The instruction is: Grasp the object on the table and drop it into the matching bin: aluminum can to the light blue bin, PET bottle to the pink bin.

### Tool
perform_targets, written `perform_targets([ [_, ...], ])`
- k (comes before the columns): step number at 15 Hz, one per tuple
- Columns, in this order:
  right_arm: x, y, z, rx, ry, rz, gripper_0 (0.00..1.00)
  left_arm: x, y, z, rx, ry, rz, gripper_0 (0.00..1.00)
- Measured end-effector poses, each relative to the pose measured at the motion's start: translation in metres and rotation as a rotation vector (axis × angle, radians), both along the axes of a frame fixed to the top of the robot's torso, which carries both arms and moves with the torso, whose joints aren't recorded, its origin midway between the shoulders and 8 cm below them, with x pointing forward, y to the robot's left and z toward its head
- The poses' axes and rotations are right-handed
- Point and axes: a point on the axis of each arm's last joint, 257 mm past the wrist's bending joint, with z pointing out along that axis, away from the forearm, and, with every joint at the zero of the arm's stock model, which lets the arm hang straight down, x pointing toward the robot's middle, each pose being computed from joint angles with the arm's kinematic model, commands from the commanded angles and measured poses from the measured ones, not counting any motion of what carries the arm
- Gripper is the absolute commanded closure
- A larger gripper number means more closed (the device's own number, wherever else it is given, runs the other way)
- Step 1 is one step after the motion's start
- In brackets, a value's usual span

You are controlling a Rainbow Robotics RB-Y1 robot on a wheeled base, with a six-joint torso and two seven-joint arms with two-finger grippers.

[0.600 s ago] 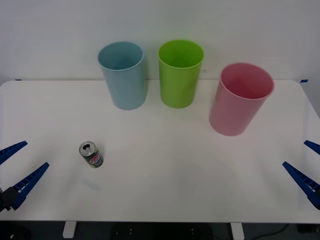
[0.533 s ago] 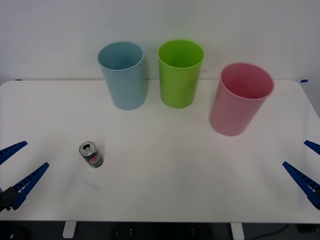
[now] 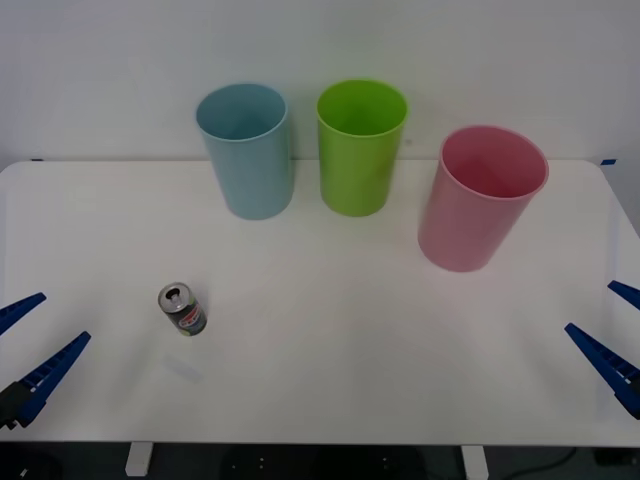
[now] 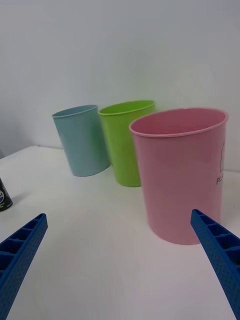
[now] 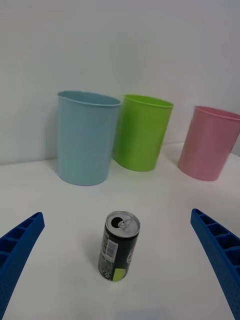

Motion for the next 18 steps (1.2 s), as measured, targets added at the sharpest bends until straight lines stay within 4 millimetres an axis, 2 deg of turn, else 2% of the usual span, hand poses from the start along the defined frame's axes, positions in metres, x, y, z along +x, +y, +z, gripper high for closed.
perform_targets([
  [13, 0.000, 0.000, 0.000, 0.000, 0.000, 0.000, 0.00, -0.003, 0.005, -0.074, 0.223, 0.082, 0.045, 0.00],
  [18, 0.000, 0.000, 0.000, 0.000, 0.000, 0.000, 0.00, 0.009, -0.002, -0.100, 0.148, 0.096, 0.051, 0.00],
])
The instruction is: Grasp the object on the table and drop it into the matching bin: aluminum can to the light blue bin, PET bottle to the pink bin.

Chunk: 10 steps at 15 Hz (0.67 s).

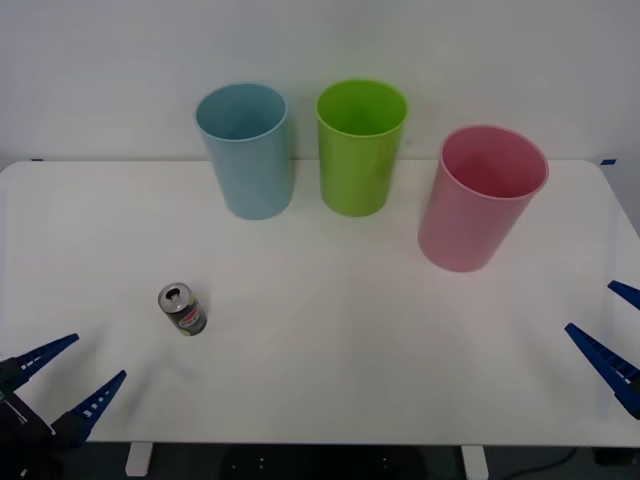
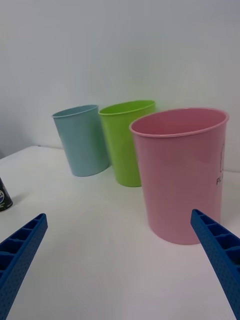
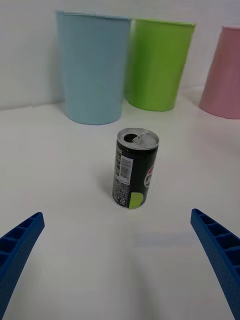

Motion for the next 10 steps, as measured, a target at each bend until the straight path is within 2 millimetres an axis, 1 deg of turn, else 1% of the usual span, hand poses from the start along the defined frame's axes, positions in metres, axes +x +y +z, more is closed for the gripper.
perform_targets([
  [4, 0.000, 0.000, 0.000, 0.000, 0.000, 0.000, 0.00, 0.010, -0.014, -0.008, -0.033, -0.006, -0.009, 0.00],
  [8, 0.000, 0.000, 0.000, 0.000, 0.000, 0.000, 0.00, 0.028, -0.034, -0.014, -0.034, -0.022, 0.002, 0.00],
  [10, 0.000, 0.000, 0.000, 0.000, 0.000, 0.000, 0.00, 0.036, -0.040, -0.019, -0.008, -0.038, 0.004, 0.00],
])
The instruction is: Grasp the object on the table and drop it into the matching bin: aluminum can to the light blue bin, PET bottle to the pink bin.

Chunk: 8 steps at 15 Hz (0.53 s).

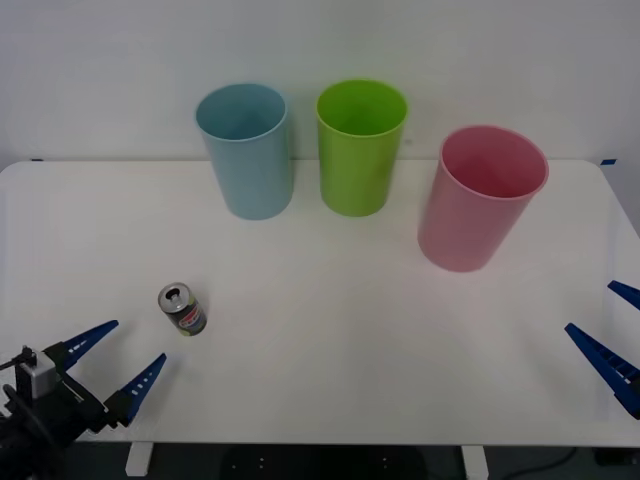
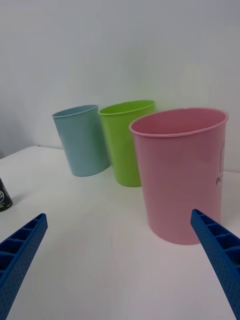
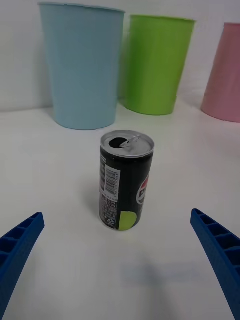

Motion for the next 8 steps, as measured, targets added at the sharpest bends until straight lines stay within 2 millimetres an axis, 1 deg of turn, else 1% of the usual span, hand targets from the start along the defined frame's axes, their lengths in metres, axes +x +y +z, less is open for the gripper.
perform_targets([
  [4, 0.000, 0.000, 0.000, 0.000, 0.000, 0.000, 0.00, 0.023, -0.009, -0.013, 0.003, 0.001, -0.010, 0.00],
  [8, 0.000, 0.000, 0.000, 0.000, 0.000, 0.000, 0.00, 0.040, -0.017, -0.018, -0.003, 0.003, -0.020, 0.00],
])
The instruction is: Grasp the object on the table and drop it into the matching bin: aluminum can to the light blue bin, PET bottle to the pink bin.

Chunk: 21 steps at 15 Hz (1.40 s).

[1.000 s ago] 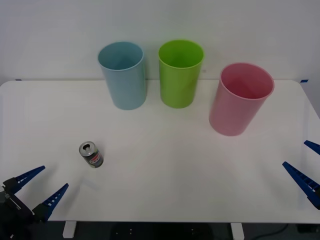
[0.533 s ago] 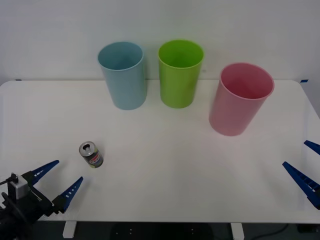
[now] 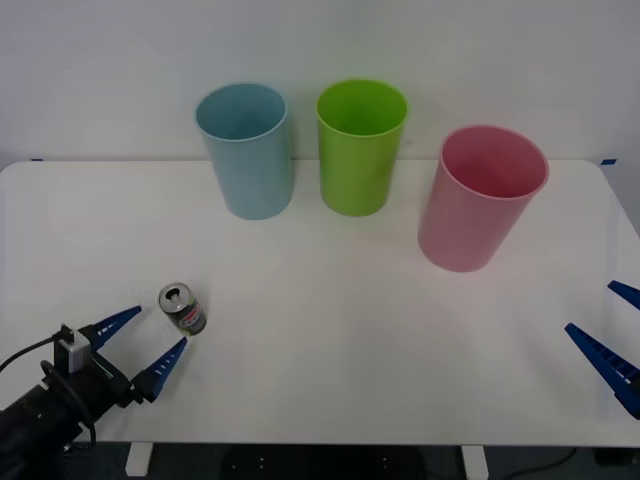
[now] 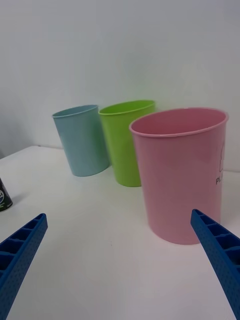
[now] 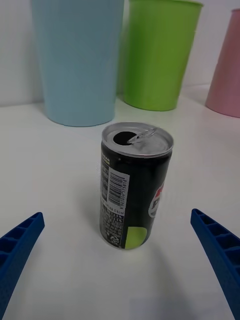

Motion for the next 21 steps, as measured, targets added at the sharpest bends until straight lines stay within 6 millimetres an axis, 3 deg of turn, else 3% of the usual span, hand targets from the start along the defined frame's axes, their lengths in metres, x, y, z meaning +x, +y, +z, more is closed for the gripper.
perform_targets([
  [15, 0.000, 0.000, 0.000, 0.000, 0.000, 0.000, 0.00, 0.050, -0.038, 0.003, -0.031, -0.017, 0.007, 0.00],
  [21, 0.000, 0.000, 0.000, 0.000, 0.000, 0.000, 0.00, 0.057, -0.041, 0.006, -0.034, -0.020, 0.001, 0.00],
])
